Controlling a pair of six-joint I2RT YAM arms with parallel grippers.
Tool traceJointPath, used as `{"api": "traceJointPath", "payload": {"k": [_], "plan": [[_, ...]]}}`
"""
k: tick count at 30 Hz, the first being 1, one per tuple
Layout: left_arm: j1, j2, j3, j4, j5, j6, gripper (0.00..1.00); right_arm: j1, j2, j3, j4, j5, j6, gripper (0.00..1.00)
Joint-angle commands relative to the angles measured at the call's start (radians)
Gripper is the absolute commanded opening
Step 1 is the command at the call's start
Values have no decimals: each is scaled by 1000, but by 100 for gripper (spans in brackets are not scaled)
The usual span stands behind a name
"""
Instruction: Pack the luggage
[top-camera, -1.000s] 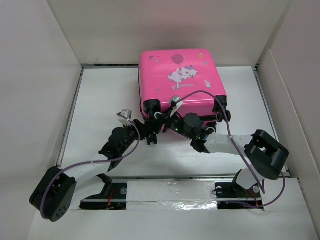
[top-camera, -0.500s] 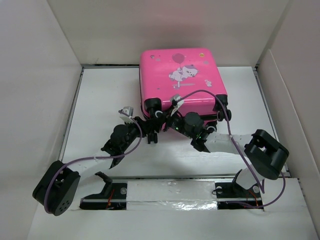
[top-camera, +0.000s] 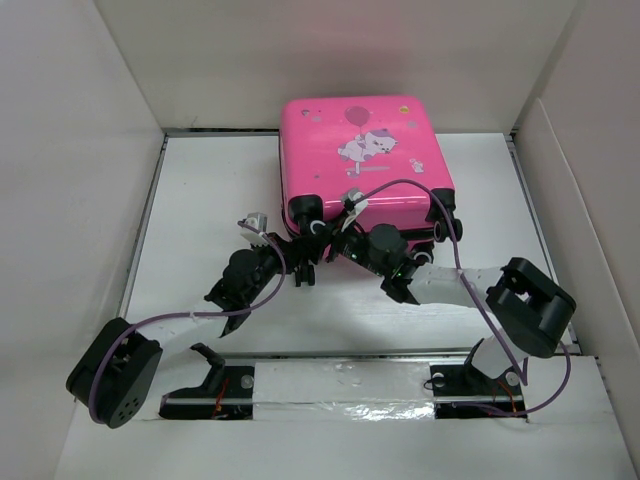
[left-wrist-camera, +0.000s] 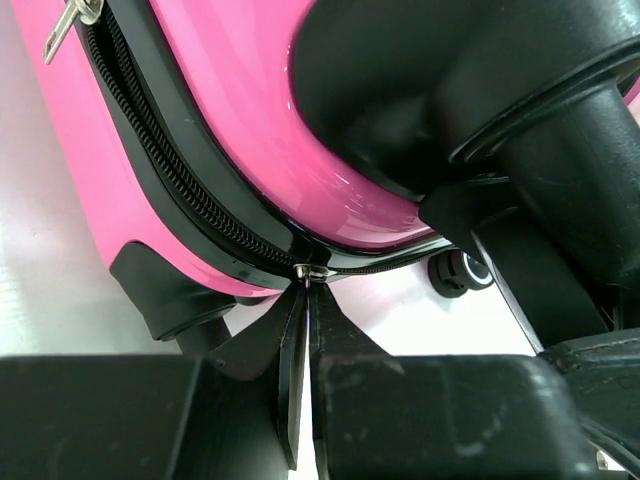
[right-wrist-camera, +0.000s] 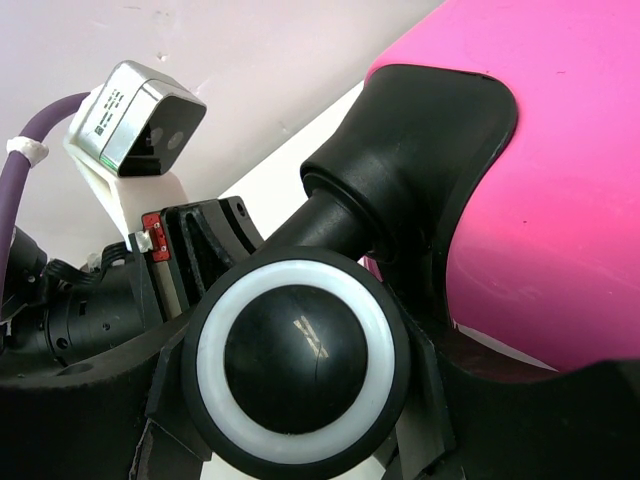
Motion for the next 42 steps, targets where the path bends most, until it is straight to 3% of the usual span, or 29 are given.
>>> {"api": "traceJointPath", "payload": {"k": [1,5,7,13,19,23,32,39,42], "plan": [[14,-8,41,138,-31,-12,0,9,-16,40,153,-36,25,0],[14,18,63,99,-23,-24,22,9,-22,38,138,-30,18,0],[14,20,74,86,-40,-31,23,9,-24,33,139,-28,18,0],[14,32,120,6,-110,-15,0,9,-30,18,152,-28,21,0],[14,14,143,-117,-172,18,0,9,-39,4,147,-31,14,0],[14,-44,152,-277,-289,37,0,9,-74,-20,129,-34,-6,0],[14,-156,160,-532,-488,35,0,9,-267,-72,-14,1,-87,0],[28,-146,158,-487,-551,57,0,19,-360,-123,-113,-77,-112,0],[60,-115,164,-389,-537,100,0,33,-387,-135,-175,-115,-130,0]]}}
